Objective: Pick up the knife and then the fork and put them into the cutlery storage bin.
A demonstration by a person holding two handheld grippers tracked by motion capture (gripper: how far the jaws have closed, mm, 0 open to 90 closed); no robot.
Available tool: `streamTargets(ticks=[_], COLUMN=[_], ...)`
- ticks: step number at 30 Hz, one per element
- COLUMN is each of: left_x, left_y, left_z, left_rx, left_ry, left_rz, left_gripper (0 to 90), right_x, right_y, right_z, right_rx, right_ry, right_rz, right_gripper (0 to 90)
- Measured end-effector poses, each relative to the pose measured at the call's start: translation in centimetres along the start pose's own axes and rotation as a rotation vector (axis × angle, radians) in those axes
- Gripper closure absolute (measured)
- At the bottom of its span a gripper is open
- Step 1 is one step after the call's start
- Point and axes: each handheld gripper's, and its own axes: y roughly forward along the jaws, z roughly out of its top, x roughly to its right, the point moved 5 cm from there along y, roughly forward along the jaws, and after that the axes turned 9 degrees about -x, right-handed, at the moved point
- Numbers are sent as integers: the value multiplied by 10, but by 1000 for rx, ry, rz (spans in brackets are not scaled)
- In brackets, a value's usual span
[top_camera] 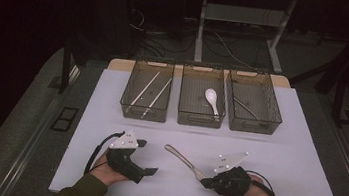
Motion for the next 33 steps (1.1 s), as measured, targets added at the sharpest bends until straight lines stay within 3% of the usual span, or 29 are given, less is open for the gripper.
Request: streamTargets(ticks=[1, 3, 7, 12, 22, 26, 33], left_x=[0, 0, 0, 0, 0, 0, 0], left_y=[0, 0, 0, 0, 0, 0, 0], left_z=[0, 0, 0, 0, 0, 0, 0], left_rx=[-1, -1, -1, -1, -1, -3, 0], left_ry=[0, -1, 1, 0, 0, -1, 0], left_rz=[0, 0, 1, 2, 0, -1, 2], left_gripper=[0, 0, 0, 0, 0, 0, 0], right_x=[0, -1, 1, 3, 25, 32, 36], right_y=[2, 6, 9, 8, 1, -1, -6], right_z=[-1, -1, -4, -5, -8, -6, 19], right_rx=[-17, -34, -70, -78, -81, -93, -123], right_ry=[-35, -55, -65, -79, -35, -32, -64], right_rz=[-13, -24, -63, -91, -140, -126, -74], right_gripper=[896, 896, 896, 897, 897, 895, 700])
